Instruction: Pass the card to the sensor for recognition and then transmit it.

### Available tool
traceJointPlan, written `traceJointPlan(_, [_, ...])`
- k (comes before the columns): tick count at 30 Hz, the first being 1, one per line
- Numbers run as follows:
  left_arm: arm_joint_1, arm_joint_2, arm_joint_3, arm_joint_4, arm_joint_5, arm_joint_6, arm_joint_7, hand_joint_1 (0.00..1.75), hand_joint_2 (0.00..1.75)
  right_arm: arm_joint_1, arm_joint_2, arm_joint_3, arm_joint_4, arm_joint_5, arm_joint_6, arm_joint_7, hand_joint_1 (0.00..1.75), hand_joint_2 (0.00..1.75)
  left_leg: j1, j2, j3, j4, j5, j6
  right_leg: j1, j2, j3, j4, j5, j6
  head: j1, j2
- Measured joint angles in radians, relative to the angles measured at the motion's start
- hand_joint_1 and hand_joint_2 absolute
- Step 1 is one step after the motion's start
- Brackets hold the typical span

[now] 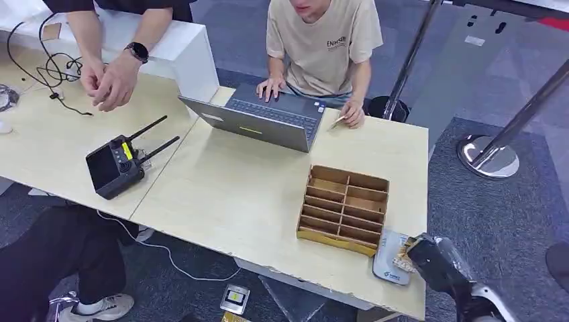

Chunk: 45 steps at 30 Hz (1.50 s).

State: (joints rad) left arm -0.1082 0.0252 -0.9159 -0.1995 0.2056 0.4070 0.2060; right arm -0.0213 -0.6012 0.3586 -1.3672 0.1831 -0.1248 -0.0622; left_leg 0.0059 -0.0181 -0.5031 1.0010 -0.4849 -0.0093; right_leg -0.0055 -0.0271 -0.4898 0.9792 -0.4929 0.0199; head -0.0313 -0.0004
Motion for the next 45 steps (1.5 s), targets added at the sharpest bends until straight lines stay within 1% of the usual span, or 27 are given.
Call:
traceJointPlan(10, [0.000, -0.003, 0.000, 0.000, 0.000, 0.000, 0.003, 0.00, 0.00, -0.016, 0.034, 0.018, 0.046, 0.006, -0.048, -0.023, 1.75, 1.75, 0.000, 0.000, 0.000, 0.000, 0.000, 0.000, 0.000, 0.000, 0.000, 0.000, 0.000, 0.000, 0.000, 0.000])
traceJointPlan(15, [0.000, -0.006, 0.000, 0.000, 0.000, 0.003, 0.003, 0.00, 0.00, -0.027, 0.049, 0.034, 0.076, 0.048, -0.084, -0.025, 1.75, 1.75, 0.000, 0.000, 0.000, 0.000, 0.000, 0.000, 0.000, 0.000, 0.000, 0.000, 0.000, 0.000, 0.000, 0.000])
traceJointPlan(20, [0.000, -0.008, 0.000, 0.000, 0.000, 0.003, 0.003, 0.00, 0.00, -0.038, 0.061, 0.047, 0.105, 0.097, -0.120, -0.015, 1.75, 1.75, 0.000, 0.000, 0.000, 0.000, 0.000, 0.000, 0.000, 0.000, 0.000, 0.000, 0.000, 0.000, 0.000, 0.000])
traceJointPlan(27, [0.000, -0.009, 0.000, 0.000, -0.002, 0.003, 0.006, 0.00, 0.00, -0.053, 0.074, 0.069, 0.143, 0.213, -0.200, 0.026, 1.75, 1.75, 0.000, 0.000, 0.000, 0.000, 0.000, 0.000, 0.000, 0.000, 0.000, 0.000, 0.000, 0.000, 0.000, 0.000])
traceJointPlan(34, [0.000, -0.009, 0.000, 0.000, -0.004, 0.003, 0.006, 0.00, 0.00, -0.069, 0.084, 0.093, 0.185, 0.254, -0.230, 0.041, 1.75, 1.75, 0.000, 0.000, 0.000, 0.000, 0.000, 0.000, 0.000, 0.000, 0.000, 0.000, 0.000, 0.000, 0.000, 0.000])
traceJointPlan(45, [0.000, -0.009, 0.000, 0.000, -0.004, 0.006, 0.006, 0.00, 0.00, -0.087, 0.099, 0.114, 0.225, 0.257, -0.238, 0.039, 1.75, 1.75, 0.000, 0.000, 0.001, 0.000, 0.000, 0.000, 0.000, 0.000, 0.001, 0.000, 0.000, 0.000, 0.000, 0.000])
